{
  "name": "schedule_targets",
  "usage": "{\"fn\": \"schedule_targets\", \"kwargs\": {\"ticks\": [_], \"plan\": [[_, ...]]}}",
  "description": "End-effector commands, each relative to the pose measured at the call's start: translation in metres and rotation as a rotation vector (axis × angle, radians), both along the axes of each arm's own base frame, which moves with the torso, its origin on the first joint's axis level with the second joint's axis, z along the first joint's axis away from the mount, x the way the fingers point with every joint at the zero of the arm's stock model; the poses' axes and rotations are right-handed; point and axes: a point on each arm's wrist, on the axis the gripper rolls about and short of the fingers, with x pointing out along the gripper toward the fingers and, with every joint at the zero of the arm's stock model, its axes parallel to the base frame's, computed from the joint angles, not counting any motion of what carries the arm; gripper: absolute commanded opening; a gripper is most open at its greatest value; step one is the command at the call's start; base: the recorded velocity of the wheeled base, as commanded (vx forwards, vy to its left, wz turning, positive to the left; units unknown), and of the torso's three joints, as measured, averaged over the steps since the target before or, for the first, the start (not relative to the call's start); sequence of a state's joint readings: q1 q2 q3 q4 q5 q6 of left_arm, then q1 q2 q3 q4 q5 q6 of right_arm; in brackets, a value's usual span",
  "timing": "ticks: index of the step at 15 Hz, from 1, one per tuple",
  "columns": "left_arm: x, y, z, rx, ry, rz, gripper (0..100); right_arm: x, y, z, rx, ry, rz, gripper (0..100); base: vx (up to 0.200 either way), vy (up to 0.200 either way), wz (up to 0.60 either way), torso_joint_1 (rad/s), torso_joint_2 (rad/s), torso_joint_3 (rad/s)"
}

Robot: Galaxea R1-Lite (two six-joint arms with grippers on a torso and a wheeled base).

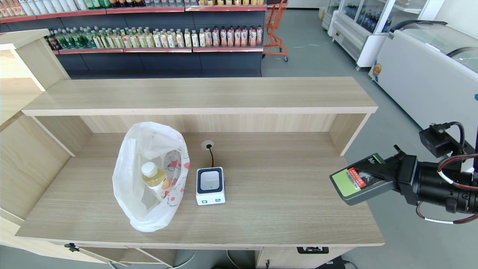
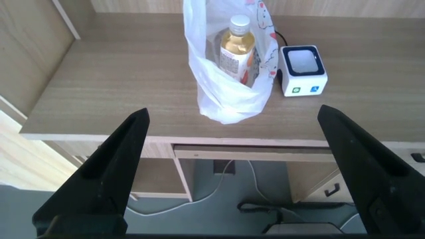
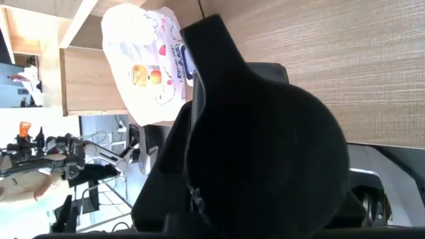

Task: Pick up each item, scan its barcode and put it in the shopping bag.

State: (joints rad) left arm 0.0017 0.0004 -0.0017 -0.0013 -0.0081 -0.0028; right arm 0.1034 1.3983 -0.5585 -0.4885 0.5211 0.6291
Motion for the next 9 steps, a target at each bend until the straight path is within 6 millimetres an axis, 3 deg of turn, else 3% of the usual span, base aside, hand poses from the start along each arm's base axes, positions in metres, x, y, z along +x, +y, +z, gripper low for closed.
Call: {"fn": "schedule_targets", "kwargs": {"ticks": [1, 7, 9], "plan": [[0.0000, 0.0000, 0.0000, -0.002, -0.001, 0.000, 100, 0.0000, 0.0002, -0.0013, 0.000, 0.004, 0.001, 0, 0.000, 0.200, 0.00, -0.007, 0.00, 0.002], [0.0000, 0.0000, 0.0000, 0.000, -0.001, -0.001, 100, -0.0001, -0.0001, -0.0035, 0.000, 0.015, 0.001, 0, 0.000, 0.200, 0.00, 0.003, 0.00, 0.004], [0.0000, 0.0000, 0.0000, -0.002, -0.001, 0.000, 100, -0.0001, -0.0001, -0.0035, 0.000, 0.015, 0.001, 0, 0.000, 0.000, 0.00, 0.000, 0.00, 0.000]]}}
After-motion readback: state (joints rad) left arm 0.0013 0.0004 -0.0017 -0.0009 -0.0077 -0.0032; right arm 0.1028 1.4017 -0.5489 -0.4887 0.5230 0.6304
